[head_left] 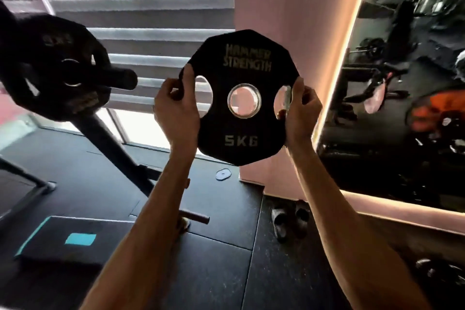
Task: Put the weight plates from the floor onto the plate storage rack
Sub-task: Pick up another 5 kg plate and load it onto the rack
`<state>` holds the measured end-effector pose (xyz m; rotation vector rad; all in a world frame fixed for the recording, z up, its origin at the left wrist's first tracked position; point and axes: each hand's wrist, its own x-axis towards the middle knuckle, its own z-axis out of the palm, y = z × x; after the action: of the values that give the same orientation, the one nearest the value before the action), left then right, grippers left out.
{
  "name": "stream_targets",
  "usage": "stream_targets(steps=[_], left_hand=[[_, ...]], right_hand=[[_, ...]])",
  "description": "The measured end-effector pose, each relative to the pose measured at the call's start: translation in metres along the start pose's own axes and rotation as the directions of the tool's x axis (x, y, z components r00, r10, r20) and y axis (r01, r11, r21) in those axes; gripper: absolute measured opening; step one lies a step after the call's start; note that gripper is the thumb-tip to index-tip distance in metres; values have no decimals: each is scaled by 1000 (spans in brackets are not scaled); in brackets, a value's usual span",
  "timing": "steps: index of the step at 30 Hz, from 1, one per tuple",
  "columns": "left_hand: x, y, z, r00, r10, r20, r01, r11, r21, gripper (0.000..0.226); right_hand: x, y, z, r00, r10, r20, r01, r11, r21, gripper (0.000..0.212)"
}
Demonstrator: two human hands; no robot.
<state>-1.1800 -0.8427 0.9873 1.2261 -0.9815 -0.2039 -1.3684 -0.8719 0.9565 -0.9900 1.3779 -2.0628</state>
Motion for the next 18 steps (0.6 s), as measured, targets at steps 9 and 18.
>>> stream_targets(steps=[9,18], left_hand=[[45,-2,12,961,111,-252,-79,988,132,46],[72,-15,8,821,212,-530,-20,939,344,46]], right_hand=[[40,31,100,959,45,280,-101,977,187,38],[45,54,185,829,45,558,-225,939,259,34]])
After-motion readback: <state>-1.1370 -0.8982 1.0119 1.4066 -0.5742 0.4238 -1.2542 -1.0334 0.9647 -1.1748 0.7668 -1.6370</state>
